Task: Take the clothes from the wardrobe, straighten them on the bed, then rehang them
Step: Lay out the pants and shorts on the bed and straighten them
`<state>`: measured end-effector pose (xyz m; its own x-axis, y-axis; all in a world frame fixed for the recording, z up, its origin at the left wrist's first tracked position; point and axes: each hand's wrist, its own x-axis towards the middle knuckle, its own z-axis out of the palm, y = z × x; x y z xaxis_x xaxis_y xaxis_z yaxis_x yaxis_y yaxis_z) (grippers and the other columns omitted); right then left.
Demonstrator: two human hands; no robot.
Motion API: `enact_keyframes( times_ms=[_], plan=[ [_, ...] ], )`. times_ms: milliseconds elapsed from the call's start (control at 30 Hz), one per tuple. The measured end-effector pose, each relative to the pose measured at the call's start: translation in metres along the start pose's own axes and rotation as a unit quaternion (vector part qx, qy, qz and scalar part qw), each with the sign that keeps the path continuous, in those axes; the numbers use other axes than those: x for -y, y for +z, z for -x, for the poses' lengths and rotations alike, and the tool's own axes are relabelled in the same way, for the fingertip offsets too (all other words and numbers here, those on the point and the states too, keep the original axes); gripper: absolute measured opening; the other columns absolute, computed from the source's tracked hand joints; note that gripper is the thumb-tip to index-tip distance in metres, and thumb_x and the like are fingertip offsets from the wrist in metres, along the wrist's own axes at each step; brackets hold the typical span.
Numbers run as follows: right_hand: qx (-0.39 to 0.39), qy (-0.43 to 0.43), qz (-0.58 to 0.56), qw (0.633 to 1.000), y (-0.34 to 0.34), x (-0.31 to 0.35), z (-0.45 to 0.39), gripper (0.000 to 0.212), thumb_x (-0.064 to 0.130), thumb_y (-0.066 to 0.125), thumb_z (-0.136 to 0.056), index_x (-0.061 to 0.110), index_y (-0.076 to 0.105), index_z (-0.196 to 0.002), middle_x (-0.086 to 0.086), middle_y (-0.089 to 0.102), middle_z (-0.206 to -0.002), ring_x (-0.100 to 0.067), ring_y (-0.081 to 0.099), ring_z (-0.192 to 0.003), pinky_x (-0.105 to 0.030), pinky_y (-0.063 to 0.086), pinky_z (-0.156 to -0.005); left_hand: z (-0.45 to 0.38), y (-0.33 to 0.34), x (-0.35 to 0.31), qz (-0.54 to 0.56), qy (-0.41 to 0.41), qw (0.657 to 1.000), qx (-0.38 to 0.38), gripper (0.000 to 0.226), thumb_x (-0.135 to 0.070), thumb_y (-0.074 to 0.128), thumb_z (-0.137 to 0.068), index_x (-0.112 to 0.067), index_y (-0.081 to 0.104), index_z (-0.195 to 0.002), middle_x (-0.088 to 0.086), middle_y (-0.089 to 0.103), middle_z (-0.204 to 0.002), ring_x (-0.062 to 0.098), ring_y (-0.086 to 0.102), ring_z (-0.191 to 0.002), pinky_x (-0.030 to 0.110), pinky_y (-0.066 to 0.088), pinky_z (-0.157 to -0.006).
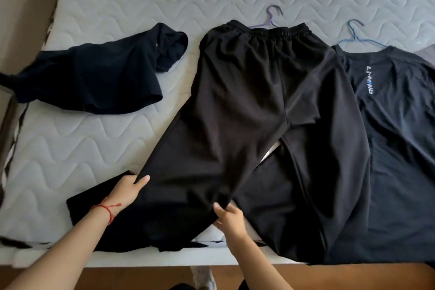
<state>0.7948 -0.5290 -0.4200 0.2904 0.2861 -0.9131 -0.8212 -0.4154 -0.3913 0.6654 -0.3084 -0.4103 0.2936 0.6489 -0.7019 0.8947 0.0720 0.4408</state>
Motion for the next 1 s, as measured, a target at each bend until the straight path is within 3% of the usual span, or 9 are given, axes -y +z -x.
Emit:
enact_keyframes(
  times_ms=[100,233,367,533,700,800,867,933,1000],
  plan=[
    [-0.057,-0.035,-0.091,0.994,0.002,0.004,0.016,0.017,0.008,0.048,-0.095,0.006,0.063,-0.088,-0.011,0.066,-0.092,-0.024,0.062,-0.086,-0.037,0.049,-0.085,0.023,-0.009,0.011,0.143,-0.029,0.989,0.016,0.032,-0.026,0.051,-0.093,-0.002,0.066,-0.106,0.009,0.066,-0.098,0.023,0.061,-0.094,0.034,0.044,-0.091],
    [-0.139,-0.069,-0.053,0.986,-0.014,-0.005,0.032,0.033,0.022,0.053,-0.093,-0.011,0.058,-0.091,-0.024,0.067,-0.091,-0.037,0.062,-0.087,-0.045,0.047,-0.092,0.054,0.005,0.019,0.167,-0.012,0.985,0.039,0.025,-0.026,0.053,-0.092,-0.008,0.067,-0.101,0.008,0.069,-0.097,0.024,0.064,-0.095,0.036,0.048,-0.092],
    [-0.066,-0.023,-0.082,0.994,-0.021,-0.022,0.036,0.025,0.024,0.058,-0.090,0.002,0.065,-0.097,-0.012,0.071,-0.097,-0.029,0.066,-0.093,-0.045,0.054,-0.085,0.078,0.029,0.032,0.175,-0.024,0.979,0.102,0.014,-0.030,0.060,-0.087,-0.020,0.068,-0.092,-0.002,0.071,-0.092,0.015,0.065,-0.090,0.025,0.049,-0.077],
    [0.060,-0.090,0.129,0.986,-0.028,-0.038,0.045,0.009,0.002,0.064,-0.083,0.009,0.068,-0.087,0.006,0.074,-0.073,-0.005,0.069,-0.072,-0.016,0.051,-0.065,0.093,0.037,0.069,0.064,-0.013,0.981,0.183,0.008,-0.024,0.076,-0.074,-0.020,0.072,-0.080,-0.006,0.074,-0.079,0.009,0.068,-0.082,0.022,0.050,-0.073],
    [0.040,-0.162,0.339,0.926,-0.033,-0.035,0.051,0.012,0.011,0.066,-0.078,0.017,0.064,-0.068,0.013,0.066,-0.059,0.001,0.059,-0.063,-0.030,0.048,-0.068,0.118,0.034,0.080,0.086,0.010,0.986,0.146,0.013,-0.015,0.064,-0.085,-0.028,0.065,-0.081,-0.006,0.070,-0.087,0.014,0.065,-0.091,0.019,0.047,-0.075],
    [0.029,-0.191,0.173,0.966,-0.037,-0.009,0.068,0.019,0.014,0.063,-0.085,0.012,0.062,-0.067,0.007,0.065,-0.060,-0.006,0.060,-0.060,-0.032,0.049,-0.063,0.132,0.021,0.069,0.294,-0.028,0.951,0.090,0.015,-0.012,0.055,-0.090,-0.018,0.068,-0.085,-0.004,0.072,-0.084,0.023,0.065,-0.095,0.032,0.046,-0.087],
    [0.098,-0.153,-0.013,0.983,-0.040,0.008,0.082,0.027,0.028,0.059,-0.088,0.014,0.063,-0.065,0.004,0.063,-0.055,-0.010,0.059,-0.054,-0.028,0.047,-0.062,0.142,0.016,0.063,0.391,-0.051,0.916,0.071,0.016,-0.018,0.052,-0.091,-0.015,0.068,-0.092,-0.002,0.073,-0.090,0.019,0.063,-0.095,0.036,0.045,-0.091],
    [0.166,-0.123,-0.063,0.976,-0.044,0.012,0.093,0.050,0.041,0.042,-0.092,0.016,0.062,-0.054,0.004,0.055,-0.046,-0.009,0.055,-0.051,-0.023,0.044,-0.061,0.149,0.022,0.064,0.416,-0.051,0.902,0.105,0.022,-0.029,0.050,-0.091,-0.019,0.065,-0.103,-0.004,0.069,-0.106,0.014,0.060,-0.103,0.036,0.042,-0.099],
    [0.213,-0.107,-0.037,0.970,-0.044,0.002,0.098,0.046,0.038,0.042,-0.091,0.017,0.065,-0.057,0.004,0.059,-0.053,-0.010,0.059,-0.056,-0.023,0.044,-0.062,0.158,0.037,0.069,0.440,-0.070,0.876,0.183,0.033,-0.036,0.051,-0.085,-0.020,0.062,-0.112,-0.002,0.068,-0.115,0.015,0.061,-0.108,0.036,0.042,-0.100]
  ],
)
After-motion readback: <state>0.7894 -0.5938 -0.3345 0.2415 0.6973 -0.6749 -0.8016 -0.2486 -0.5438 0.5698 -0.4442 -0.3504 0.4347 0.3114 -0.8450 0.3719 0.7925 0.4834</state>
